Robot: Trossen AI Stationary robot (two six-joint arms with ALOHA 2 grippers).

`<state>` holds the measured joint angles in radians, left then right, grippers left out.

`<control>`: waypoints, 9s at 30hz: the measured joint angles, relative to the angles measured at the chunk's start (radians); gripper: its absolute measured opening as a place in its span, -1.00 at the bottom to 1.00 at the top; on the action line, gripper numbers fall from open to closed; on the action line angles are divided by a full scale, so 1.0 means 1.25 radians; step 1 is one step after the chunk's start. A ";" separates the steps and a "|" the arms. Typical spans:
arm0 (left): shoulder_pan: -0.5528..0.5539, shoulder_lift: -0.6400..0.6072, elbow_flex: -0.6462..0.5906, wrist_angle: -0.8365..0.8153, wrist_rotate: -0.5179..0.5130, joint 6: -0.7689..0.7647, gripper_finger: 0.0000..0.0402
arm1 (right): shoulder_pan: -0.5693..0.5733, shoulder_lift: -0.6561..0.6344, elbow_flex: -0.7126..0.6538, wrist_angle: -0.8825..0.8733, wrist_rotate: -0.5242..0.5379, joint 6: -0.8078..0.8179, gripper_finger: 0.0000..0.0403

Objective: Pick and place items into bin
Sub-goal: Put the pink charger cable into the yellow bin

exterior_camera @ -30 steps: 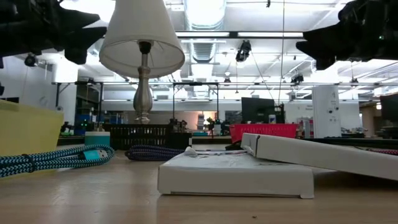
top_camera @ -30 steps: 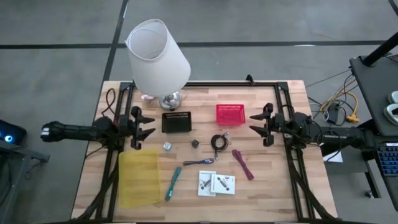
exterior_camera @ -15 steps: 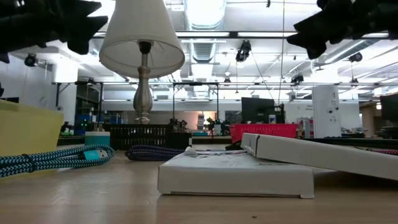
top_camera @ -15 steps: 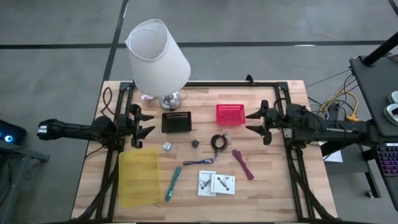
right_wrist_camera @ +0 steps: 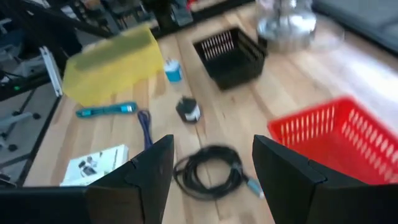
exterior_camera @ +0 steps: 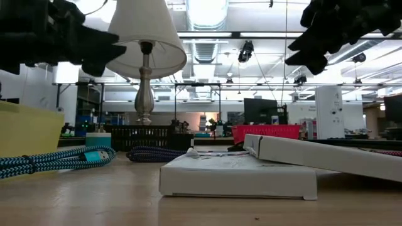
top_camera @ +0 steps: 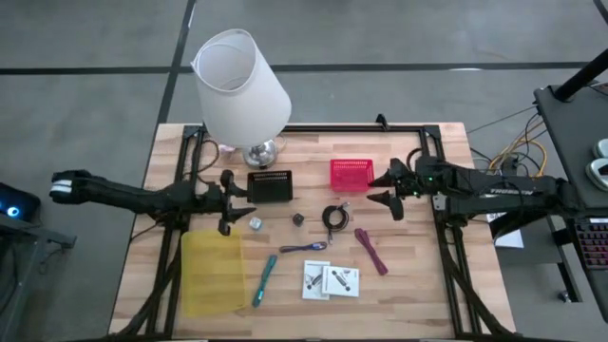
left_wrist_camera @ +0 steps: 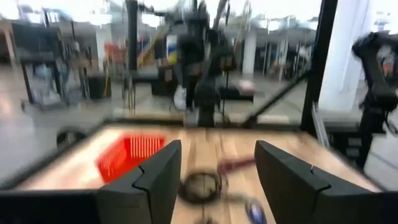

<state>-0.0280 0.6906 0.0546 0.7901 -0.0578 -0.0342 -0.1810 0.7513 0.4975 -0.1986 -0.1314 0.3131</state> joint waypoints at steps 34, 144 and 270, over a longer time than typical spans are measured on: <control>0.000 0.083 0.014 0.121 -0.002 0.082 -0.06 | 0.137 0.282 0.065 -0.263 0.020 0.370 0.01; 0.000 0.086 0.011 0.115 -0.002 0.082 -0.06 | 0.228 0.596 0.153 0.849 0.287 -0.472 -0.91; 0.000 0.468 0.270 0.084 -0.006 0.164 -0.85 | 0.195 0.477 0.224 0.157 0.135 -0.341 -0.50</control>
<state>-0.0277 1.2760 0.3920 0.8952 -0.0650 0.1703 0.0628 1.3479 0.7776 -0.0021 0.0376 -0.1130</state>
